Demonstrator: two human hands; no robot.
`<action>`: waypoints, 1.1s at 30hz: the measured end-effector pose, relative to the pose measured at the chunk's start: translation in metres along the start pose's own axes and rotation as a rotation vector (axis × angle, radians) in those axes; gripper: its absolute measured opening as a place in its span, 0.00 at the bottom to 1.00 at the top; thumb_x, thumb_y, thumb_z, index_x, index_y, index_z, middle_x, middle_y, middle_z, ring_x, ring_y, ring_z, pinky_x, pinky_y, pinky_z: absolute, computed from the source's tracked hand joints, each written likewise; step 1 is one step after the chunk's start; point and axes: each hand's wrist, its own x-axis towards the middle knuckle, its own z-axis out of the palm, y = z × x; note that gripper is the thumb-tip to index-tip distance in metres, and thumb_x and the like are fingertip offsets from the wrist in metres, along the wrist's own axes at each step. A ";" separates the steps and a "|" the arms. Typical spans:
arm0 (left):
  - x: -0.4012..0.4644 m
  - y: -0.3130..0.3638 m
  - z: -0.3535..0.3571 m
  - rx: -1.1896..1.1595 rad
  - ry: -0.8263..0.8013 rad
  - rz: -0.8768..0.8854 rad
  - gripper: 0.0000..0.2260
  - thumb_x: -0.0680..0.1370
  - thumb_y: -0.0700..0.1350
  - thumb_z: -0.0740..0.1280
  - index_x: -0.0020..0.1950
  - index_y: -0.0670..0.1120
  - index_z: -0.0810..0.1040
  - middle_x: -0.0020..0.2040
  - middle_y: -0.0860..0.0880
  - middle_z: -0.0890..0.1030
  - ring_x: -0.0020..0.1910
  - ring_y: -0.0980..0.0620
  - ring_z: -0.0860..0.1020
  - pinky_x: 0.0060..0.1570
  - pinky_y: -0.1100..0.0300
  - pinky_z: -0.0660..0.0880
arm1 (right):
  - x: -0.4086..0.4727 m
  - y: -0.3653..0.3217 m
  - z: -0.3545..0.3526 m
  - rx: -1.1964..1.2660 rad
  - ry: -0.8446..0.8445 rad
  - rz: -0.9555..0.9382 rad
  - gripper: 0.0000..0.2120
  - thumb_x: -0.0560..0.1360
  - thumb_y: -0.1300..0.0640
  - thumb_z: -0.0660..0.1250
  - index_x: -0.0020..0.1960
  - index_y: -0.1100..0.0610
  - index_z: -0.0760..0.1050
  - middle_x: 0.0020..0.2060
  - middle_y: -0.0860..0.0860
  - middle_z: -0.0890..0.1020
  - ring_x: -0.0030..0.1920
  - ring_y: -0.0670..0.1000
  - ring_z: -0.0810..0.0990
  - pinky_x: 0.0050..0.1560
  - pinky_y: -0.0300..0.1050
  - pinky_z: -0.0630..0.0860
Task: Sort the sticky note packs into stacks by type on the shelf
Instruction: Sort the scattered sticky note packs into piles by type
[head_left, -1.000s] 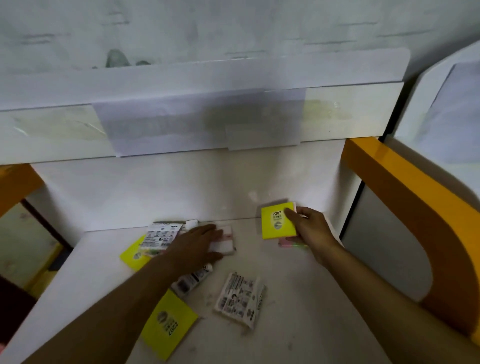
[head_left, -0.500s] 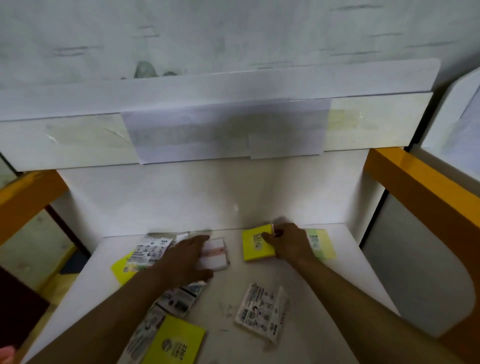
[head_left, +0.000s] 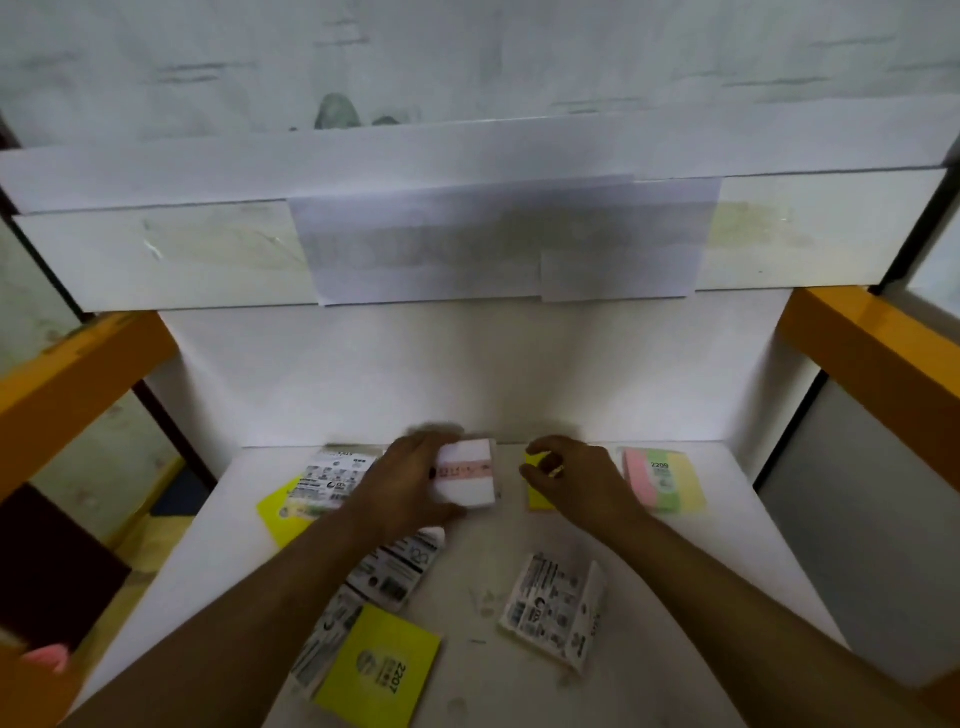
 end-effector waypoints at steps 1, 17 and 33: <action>0.001 0.000 0.000 -0.005 0.007 0.007 0.41 0.60 0.60 0.78 0.70 0.53 0.69 0.69 0.54 0.72 0.65 0.56 0.72 0.62 0.54 0.74 | 0.000 -0.004 0.004 0.033 -0.013 0.007 0.16 0.74 0.47 0.70 0.58 0.51 0.78 0.44 0.49 0.84 0.46 0.50 0.83 0.49 0.42 0.77; 0.009 0.002 0.009 0.122 -0.222 -0.094 0.31 0.71 0.53 0.74 0.72 0.50 0.68 0.74 0.52 0.66 0.74 0.50 0.62 0.69 0.62 0.59 | -0.063 0.003 -0.021 -0.173 -0.134 -0.095 0.15 0.75 0.46 0.67 0.60 0.48 0.78 0.50 0.45 0.83 0.47 0.45 0.80 0.52 0.42 0.78; -0.078 0.095 -0.001 -0.191 -0.169 0.047 0.24 0.69 0.65 0.69 0.64 0.66 0.69 0.64 0.68 0.70 0.63 0.72 0.68 0.60 0.73 0.65 | -0.100 0.011 -0.036 0.108 -0.254 -0.084 0.19 0.68 0.44 0.74 0.57 0.48 0.81 0.52 0.43 0.81 0.49 0.41 0.78 0.54 0.41 0.77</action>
